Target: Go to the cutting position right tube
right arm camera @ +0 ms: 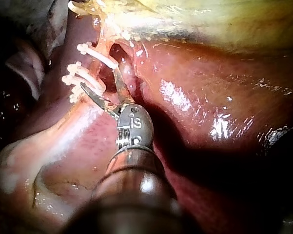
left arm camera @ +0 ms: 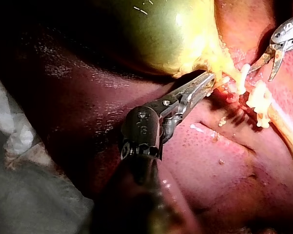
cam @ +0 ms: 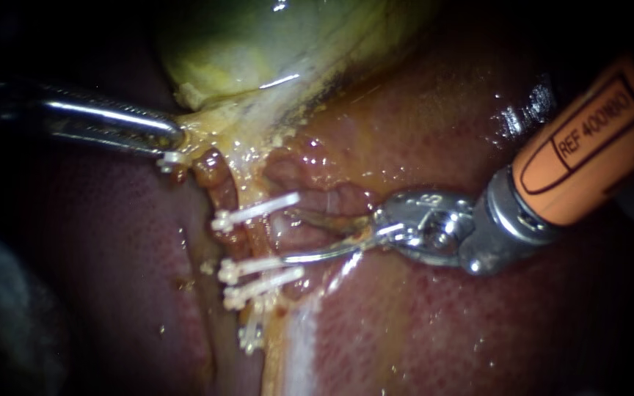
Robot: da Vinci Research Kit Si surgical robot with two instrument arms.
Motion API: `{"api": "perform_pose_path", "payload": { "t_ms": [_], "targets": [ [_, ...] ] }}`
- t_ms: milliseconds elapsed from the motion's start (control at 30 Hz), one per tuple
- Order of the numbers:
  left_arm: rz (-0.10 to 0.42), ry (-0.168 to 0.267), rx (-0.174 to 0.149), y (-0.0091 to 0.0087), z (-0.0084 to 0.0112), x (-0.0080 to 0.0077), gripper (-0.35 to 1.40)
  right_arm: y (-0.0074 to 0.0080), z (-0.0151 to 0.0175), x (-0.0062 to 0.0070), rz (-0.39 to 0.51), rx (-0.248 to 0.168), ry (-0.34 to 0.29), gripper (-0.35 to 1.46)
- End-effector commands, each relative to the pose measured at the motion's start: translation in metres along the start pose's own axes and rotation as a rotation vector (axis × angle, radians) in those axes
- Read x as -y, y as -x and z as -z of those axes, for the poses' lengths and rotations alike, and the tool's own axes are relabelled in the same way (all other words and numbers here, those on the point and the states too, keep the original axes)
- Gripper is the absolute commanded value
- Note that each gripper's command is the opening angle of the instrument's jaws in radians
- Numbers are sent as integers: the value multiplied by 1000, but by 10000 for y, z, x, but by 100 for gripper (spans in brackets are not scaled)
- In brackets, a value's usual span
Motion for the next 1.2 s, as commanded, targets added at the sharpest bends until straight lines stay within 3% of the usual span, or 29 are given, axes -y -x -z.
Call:
{"api": "perform_pose_path", "payload": {
  "t_ms": [33,633,1100,1200],
  "targets": [
    [0,0,0,0,0,0,-35,0,-2,-1,-7,4,-5,130],
    [0,-1,0,0,0,-1,-35,-15,-32,-4,24,32,-131,130],
    [1,-1,-1,-1,-1,-1,-35,-27,-61,2,28,-13,-211,130],
    [1,-1,-1,-1,-2,-1,-35,-32,-68,1,27,-37,-198,130]
  ]
}}
